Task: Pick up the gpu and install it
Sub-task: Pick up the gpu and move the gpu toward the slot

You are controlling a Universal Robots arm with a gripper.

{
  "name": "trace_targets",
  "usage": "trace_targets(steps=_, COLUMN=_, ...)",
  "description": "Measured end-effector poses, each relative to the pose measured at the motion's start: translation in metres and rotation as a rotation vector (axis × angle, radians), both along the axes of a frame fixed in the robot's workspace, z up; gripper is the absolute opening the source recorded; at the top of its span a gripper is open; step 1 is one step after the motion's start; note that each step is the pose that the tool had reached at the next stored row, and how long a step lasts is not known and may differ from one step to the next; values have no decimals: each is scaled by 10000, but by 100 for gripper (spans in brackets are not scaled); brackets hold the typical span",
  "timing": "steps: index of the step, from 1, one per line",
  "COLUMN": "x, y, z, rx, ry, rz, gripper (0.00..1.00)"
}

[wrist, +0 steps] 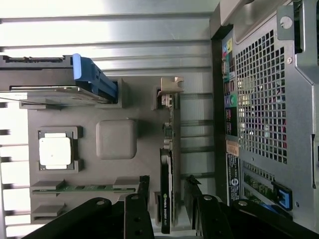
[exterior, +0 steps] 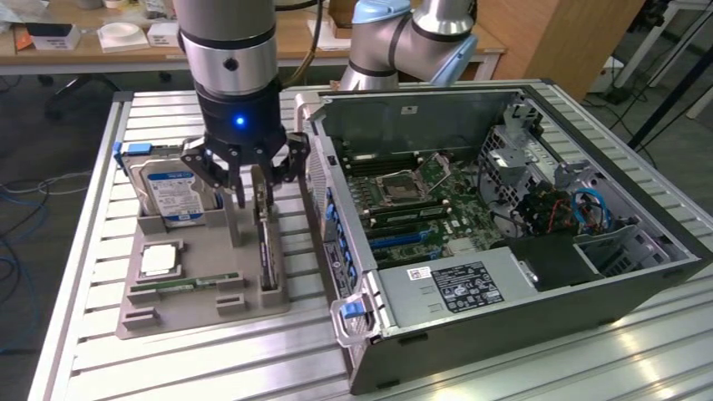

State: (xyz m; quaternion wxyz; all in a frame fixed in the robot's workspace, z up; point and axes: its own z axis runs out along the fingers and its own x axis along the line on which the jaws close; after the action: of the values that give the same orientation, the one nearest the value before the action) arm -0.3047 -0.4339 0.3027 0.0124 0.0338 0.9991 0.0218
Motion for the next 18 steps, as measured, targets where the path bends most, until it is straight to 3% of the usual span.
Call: trace_targets(steps=18, x=0, y=-20, z=-187, rx=0, ry=0, rz=-1, gripper=41)
